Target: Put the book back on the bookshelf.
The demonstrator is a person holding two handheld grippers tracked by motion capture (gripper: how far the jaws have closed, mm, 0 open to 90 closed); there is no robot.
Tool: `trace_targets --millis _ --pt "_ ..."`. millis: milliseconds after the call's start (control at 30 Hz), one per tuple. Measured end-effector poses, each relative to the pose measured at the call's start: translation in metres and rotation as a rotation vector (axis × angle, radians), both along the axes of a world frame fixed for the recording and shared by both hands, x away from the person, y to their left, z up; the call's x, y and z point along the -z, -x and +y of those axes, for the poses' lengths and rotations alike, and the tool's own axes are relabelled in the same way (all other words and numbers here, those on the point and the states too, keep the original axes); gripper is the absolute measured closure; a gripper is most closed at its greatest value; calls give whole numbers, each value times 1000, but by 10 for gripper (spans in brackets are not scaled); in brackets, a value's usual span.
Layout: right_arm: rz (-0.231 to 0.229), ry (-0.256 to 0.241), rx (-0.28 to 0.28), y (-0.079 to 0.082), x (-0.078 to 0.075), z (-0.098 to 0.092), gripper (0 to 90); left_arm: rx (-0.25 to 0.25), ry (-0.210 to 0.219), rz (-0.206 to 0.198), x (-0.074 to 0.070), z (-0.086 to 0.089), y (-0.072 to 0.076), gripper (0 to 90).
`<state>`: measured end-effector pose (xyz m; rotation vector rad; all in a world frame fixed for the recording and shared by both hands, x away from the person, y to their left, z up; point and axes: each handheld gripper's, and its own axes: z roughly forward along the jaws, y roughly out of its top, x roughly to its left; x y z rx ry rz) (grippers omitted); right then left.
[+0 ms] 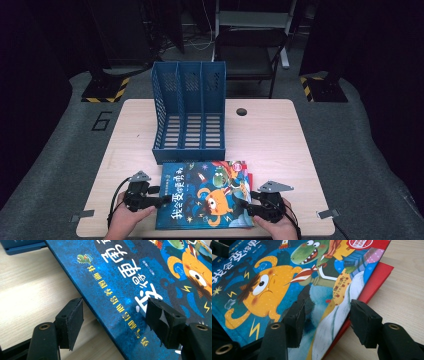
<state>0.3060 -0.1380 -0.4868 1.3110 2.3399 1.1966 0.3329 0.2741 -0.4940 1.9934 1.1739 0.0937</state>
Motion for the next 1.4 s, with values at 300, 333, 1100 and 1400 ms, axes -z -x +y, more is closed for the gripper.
trace_targets --millis 300,333,1100,1400 --pt "6 -4 -29 -4 0 7 461 -28 8 -8 1 8 2 306" --pt "2 -2 -39 -4 0 8 461 -30 6 -5 0 9 3 306" --pt "8 -11 -108 -9 1 20 415 -84 71 82 9 27 18 232" --pt "30 -41 -114 -10 1 18 389 -37 89 95 12 20 31 228"
